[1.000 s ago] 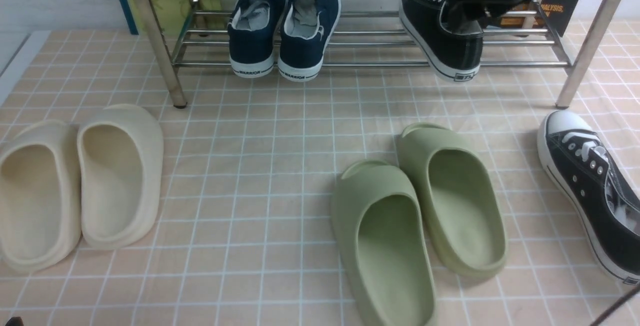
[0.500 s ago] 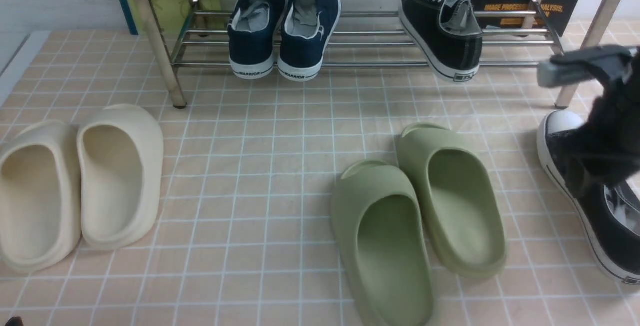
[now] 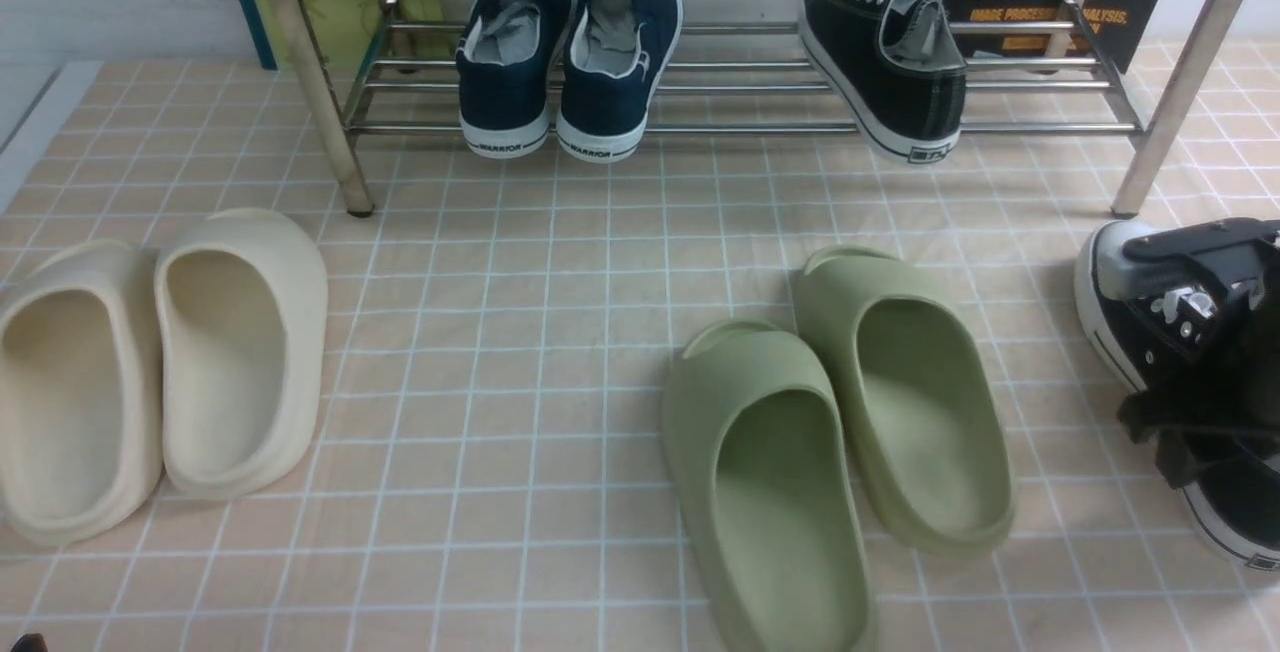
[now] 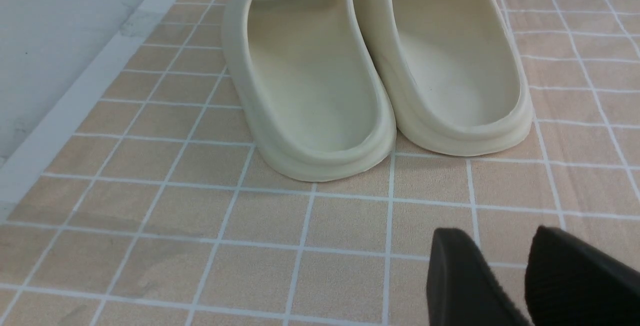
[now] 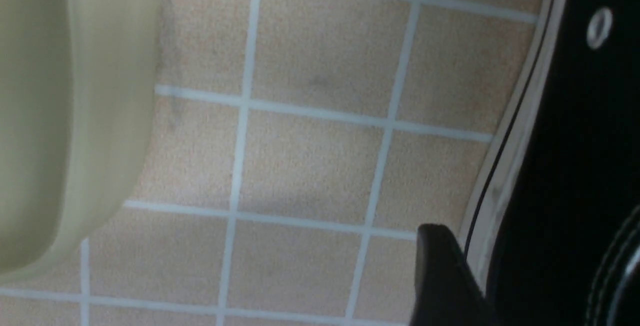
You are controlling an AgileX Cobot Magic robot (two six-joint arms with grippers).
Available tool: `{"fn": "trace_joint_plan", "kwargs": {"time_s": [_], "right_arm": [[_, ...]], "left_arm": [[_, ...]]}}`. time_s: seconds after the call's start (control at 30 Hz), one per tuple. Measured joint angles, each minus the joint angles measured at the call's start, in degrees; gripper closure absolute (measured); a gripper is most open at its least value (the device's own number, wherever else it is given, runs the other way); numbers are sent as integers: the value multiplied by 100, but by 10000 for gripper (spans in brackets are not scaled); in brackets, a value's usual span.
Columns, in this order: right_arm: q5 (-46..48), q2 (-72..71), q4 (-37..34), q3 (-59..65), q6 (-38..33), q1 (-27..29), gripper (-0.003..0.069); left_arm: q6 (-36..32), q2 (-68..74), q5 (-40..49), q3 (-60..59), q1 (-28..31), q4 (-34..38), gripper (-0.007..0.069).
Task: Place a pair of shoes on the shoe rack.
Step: Use the right arm to grab the shoe closest to it, then use the right arm to put a shoe into the shoe rack
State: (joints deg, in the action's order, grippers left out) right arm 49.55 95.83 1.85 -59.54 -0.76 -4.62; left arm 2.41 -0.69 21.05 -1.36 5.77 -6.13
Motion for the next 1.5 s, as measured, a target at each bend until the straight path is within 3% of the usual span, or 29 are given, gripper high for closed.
{"fn": "trace_joint_plan", "kwargs": {"time_s": [0.13, 0.17, 0.27, 0.57, 0.7, 1.23, 1.5], "right_arm": [[-56, 0, 81, -6, 0, 0, 520], [-76, -8, 146, -11, 0, 0, 603], [-57, -54, 167, -68, 6, 0, 664], [915, -590, 52, -1104, -87, -333, 664], [903, -547, 22, -1722, -262, -420, 664], [1070, 1603, 605, -4558, -502, -431, 664], [465, 2511, 828, -5508, -903, -431, 664]], "left_arm": [[0, 0, 0, 0, 0, 0, 388], [0, 0, 0, 0, 0, -5, 388], [0, 0, 2, 0, 0, -21, 388], [0, 0, 2, 0, 0, -27, 388], [0, 0, 2, 0, 0, -27, 388], [0, 0, 2, 0, 0, -27, 388], [0, 0, 2, 0, 0, -32, 387]]}}
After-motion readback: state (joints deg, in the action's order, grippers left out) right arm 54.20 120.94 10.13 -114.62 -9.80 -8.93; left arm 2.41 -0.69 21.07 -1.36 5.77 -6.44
